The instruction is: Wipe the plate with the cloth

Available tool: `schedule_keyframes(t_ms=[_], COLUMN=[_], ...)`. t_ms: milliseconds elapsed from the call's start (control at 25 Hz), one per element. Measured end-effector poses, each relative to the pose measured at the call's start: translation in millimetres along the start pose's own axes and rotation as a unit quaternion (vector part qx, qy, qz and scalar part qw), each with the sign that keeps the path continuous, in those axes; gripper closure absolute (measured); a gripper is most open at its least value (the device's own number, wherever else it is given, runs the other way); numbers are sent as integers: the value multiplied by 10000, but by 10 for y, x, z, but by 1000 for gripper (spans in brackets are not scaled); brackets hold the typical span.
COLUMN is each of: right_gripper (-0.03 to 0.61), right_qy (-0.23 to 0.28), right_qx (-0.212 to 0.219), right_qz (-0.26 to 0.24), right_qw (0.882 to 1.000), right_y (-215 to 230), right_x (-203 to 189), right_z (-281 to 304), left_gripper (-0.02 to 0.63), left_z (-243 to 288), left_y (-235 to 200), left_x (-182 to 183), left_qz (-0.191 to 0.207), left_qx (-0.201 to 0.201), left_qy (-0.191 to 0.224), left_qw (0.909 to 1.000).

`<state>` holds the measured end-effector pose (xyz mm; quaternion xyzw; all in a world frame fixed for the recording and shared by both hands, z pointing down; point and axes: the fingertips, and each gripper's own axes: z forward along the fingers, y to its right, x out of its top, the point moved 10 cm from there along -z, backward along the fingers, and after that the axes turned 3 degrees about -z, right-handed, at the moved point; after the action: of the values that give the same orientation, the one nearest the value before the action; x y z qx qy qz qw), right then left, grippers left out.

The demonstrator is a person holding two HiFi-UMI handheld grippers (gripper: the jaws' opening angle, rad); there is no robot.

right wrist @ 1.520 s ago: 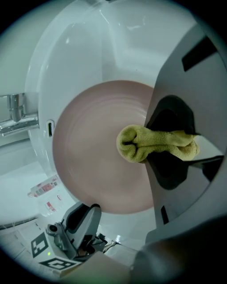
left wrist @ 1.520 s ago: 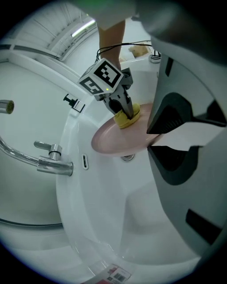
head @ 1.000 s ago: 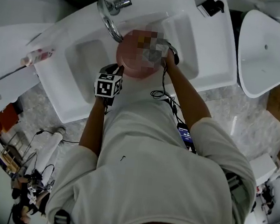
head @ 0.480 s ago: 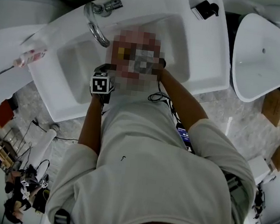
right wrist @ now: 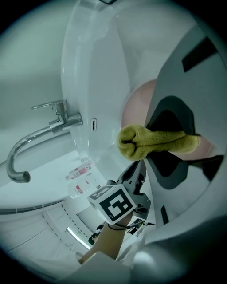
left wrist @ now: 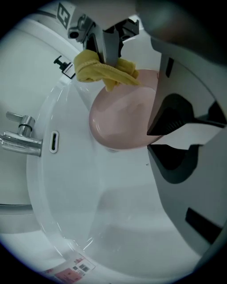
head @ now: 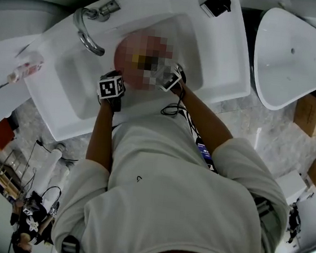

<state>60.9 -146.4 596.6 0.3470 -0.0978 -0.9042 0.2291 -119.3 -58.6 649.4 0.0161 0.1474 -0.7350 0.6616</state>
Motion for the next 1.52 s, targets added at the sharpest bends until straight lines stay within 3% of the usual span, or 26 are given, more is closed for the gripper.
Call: schedule_keyframes(t_ms=[240, 440, 600, 760, 960, 1120, 1240, 1400, 1520], right_gripper=[491, 492, 492, 492, 492, 492, 492, 492, 492], right_qy=[274, 583, 916, 1275, 1501, 1662, 1725, 1812, 1999], right_qx=[-434, -1058, -1660, -2023, -2282, -2441, -2580, -2682, -2676], right_qz=[184, 213, 517, 628, 693, 793, 748, 661, 535], right_qw=[9985, 9924, 9805, 9690, 9595, 9521, 9477, 9439, 9410], right_y=[-63, -301, -583, -900, -1365, -1634, -1777, -1876, -1900], right_x=[-34, -1, 54, 102, -12, -136, -226, -287, -224], right_z=[-227, -417, -568, -681, -835, -1007, -1146, -1336, -1500], left_gripper=[528, 508, 519, 581, 588, 589, 589, 589, 589], left_z=[47, -220, -607, -1018, -1576, -1812, -1874, -2058, -2287], left_y=[-8, -21, 39, 173, 323, 371, 428, 522, 594], left_x=[-11, -17, -165, -258, -453, -709, -912, -1044, -1017], left_qz=[118, 74, 348, 442, 565, 296, 85, 55, 138], left_qx=[229, 149, 50, -349, -828, -1086, -1266, -1187, -1107], left_qy=[-41, 462, 887, 1748, 2563, 2994, 3108, 3339, 3637], left_qw=[9997, 9988, 9954, 9830, 9614, 9475, 9420, 9351, 9248])
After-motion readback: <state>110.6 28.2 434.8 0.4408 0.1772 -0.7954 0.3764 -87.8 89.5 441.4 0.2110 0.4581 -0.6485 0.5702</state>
